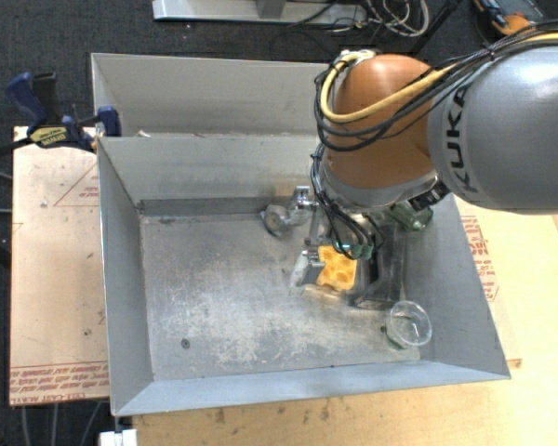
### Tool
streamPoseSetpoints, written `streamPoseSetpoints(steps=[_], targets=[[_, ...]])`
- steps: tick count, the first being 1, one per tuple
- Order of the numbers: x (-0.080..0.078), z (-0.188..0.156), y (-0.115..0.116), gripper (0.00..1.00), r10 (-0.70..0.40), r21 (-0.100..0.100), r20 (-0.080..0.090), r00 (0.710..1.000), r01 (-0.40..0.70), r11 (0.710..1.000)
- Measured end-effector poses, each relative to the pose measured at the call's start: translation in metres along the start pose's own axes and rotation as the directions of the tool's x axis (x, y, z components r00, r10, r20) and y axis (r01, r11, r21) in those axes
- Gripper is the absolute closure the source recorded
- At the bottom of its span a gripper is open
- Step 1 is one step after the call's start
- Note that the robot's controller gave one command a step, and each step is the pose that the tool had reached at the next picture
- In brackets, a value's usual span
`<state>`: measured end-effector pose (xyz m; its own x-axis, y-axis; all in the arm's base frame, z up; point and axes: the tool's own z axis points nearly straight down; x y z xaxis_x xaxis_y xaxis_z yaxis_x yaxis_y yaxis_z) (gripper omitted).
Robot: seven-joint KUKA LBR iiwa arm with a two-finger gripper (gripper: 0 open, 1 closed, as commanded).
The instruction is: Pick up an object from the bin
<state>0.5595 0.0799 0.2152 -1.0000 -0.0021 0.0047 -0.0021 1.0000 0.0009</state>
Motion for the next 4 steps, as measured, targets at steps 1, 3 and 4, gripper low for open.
streamPoseSetpoints(steps=[1,3,4], targets=[[-0.001,-0.003,0.000,0.00,0.002,0.000,0.006,1.000,-0.002,1.000],[-0.029,0.044,-0.020,0.00,-0.076,0.000,0.012,0.997,0.076,0.997],[-0.004,0.054,-0.047,0.00,0.031,0.002,0.000,1.000,-0.031,1.000]])
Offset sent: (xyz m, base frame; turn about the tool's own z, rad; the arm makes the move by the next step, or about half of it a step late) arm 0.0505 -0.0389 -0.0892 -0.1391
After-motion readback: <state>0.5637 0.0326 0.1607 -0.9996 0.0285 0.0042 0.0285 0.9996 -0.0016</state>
